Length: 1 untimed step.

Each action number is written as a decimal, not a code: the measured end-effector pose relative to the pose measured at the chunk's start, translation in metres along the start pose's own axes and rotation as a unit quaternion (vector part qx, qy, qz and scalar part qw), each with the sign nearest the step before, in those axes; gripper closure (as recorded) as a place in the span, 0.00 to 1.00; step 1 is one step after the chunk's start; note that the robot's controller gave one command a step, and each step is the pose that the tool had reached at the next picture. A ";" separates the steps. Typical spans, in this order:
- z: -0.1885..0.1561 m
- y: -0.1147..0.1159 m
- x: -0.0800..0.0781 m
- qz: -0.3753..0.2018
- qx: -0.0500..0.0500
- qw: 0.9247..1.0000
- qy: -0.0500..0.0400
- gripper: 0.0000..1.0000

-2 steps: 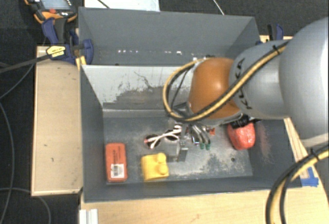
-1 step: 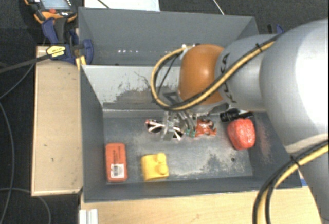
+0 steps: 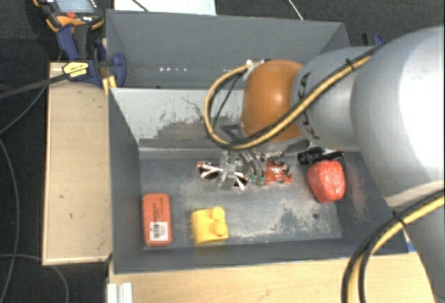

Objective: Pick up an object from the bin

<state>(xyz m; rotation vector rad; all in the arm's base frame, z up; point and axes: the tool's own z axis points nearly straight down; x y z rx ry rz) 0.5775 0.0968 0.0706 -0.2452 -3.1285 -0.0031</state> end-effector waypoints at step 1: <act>0.000 0.000 0.000 0.001 0.000 1.000 0.000 1.00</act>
Offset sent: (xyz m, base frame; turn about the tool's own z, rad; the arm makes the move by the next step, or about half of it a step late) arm 0.0000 0.0000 0.0000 0.0000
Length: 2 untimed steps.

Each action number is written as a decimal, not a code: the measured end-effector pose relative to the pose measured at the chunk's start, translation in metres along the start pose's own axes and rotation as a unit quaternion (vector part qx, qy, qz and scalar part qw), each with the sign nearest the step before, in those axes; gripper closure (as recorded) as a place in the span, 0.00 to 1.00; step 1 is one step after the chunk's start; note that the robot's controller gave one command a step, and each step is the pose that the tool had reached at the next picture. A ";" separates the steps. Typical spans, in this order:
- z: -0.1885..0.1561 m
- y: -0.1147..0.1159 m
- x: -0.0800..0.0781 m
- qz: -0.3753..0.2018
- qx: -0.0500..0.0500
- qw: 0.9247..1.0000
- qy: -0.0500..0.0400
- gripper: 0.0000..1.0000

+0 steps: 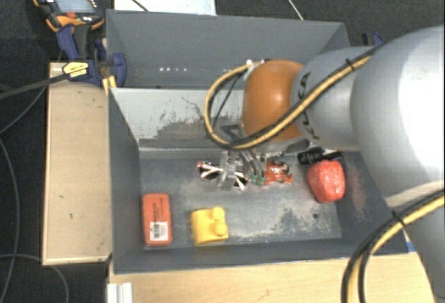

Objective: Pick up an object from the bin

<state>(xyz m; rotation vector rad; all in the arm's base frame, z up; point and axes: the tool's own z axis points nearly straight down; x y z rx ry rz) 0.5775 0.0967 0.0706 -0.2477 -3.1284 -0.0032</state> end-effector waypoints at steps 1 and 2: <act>0.000 0.000 0.000 0.001 0.000 1.000 0.000 1.00; 0.000 0.000 0.000 0.001 0.000 1.000 0.000 1.00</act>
Offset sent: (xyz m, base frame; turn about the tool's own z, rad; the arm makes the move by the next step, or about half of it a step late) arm 0.0000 0.0000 0.0000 0.0000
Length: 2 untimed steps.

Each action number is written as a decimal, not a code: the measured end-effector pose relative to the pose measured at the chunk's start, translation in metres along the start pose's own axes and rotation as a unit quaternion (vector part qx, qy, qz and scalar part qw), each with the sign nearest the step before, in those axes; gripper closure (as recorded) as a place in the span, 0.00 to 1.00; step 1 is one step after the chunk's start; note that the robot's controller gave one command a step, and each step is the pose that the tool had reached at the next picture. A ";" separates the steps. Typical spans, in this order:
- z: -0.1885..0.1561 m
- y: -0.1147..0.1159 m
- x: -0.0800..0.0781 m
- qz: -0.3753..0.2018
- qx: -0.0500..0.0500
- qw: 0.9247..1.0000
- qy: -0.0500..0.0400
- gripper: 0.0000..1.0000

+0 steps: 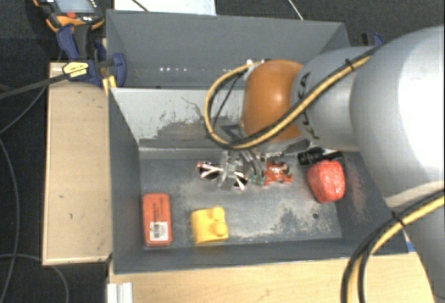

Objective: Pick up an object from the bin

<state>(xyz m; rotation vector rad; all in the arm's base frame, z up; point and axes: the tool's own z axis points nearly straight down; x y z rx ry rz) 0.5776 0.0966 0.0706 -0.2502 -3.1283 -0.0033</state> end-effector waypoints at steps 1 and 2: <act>0.000 0.000 0.000 0.001 0.000 1.000 0.000 1.00; 0.000 0.000 0.000 0.001 0.000 1.000 0.000 1.00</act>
Offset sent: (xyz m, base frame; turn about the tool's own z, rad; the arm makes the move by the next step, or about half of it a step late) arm 0.0000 0.0000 0.0000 0.0000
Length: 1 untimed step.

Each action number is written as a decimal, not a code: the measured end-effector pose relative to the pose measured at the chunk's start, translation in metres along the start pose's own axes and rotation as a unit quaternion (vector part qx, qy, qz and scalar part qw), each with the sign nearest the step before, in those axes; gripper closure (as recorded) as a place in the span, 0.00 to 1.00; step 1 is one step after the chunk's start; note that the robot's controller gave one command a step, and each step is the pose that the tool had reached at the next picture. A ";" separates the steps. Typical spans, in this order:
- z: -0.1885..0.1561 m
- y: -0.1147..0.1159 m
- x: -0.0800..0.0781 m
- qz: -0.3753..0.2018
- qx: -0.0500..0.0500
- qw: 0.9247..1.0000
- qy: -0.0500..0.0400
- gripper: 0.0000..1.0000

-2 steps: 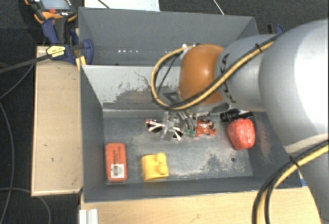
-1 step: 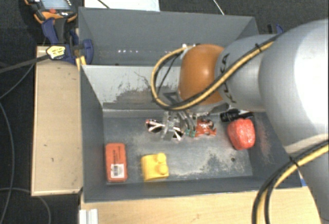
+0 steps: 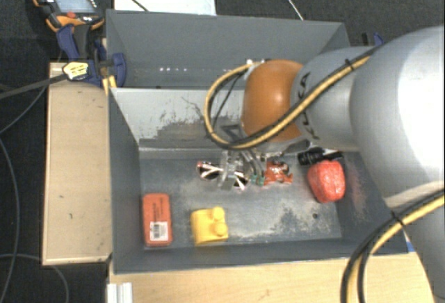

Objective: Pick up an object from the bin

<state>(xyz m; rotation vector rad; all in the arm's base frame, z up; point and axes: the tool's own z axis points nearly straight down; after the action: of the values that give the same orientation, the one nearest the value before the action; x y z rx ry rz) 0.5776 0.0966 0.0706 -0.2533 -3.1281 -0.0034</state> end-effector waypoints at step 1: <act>0.000 0.000 0.000 0.000 0.000 1.000 0.000 1.00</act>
Offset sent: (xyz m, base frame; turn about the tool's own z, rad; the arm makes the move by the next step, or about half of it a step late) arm 0.0000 0.0000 0.0000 0.0000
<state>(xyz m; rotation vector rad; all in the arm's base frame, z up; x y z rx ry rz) 0.5776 0.0966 0.0706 -0.2529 -3.1281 -0.0034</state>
